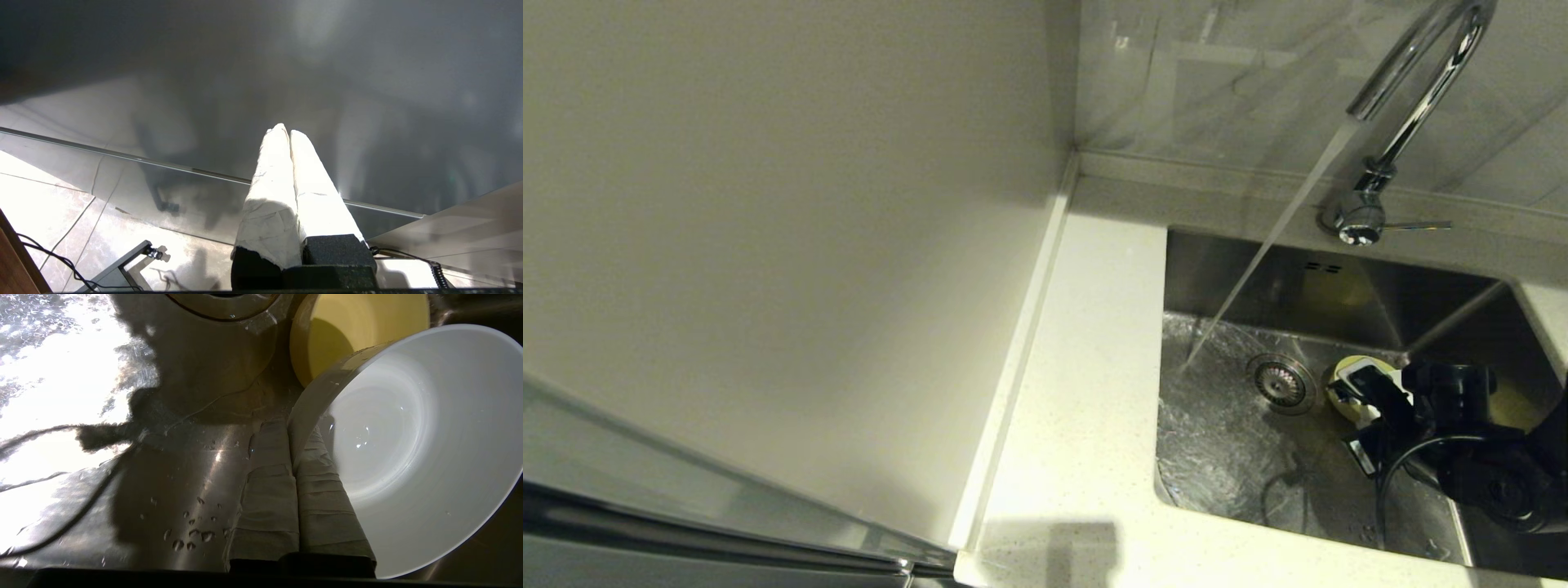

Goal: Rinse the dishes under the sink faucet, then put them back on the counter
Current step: Put a bowl into the sink

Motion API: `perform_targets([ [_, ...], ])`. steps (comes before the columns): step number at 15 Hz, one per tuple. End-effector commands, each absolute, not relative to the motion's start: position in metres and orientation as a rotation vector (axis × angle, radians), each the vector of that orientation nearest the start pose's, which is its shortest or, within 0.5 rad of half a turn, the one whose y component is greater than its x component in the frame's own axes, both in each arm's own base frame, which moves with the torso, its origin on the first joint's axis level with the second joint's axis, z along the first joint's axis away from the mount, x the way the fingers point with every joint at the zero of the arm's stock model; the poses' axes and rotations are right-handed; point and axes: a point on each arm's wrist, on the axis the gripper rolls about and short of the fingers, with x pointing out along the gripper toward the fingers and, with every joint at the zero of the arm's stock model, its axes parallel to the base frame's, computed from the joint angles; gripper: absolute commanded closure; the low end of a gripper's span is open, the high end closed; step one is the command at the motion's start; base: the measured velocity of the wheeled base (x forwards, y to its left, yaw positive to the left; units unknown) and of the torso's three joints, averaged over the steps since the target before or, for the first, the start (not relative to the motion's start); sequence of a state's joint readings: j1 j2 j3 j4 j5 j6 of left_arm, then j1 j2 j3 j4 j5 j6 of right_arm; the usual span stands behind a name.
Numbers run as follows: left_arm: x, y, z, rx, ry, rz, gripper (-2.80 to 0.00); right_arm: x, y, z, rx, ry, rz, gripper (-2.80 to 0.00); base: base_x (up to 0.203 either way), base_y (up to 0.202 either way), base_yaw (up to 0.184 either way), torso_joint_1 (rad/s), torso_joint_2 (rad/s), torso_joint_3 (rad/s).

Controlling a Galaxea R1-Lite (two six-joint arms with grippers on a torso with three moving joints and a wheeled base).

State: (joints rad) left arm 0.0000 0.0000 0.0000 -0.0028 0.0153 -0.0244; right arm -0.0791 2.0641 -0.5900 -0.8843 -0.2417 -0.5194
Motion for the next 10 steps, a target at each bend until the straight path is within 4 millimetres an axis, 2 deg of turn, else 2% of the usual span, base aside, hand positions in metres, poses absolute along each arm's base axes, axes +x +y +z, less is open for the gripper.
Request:
perform_targets([
  [1, -0.023, 0.000, 0.076, -0.025, -0.006, 0.015, 0.00, 0.323, -0.031, 0.013, -0.558, 0.711, -0.149, 0.00, 0.000, 0.000, 0.000, 0.000, 0.00, 0.000],
  [10, -0.023, 0.000, 0.076, -0.025, -0.006, 0.017, 0.00, 0.325, -0.018, -0.004, -0.560, 0.742, -0.104, 0.00, 0.000, 0.000, 0.000, 0.000, 0.00, 0.000],
])
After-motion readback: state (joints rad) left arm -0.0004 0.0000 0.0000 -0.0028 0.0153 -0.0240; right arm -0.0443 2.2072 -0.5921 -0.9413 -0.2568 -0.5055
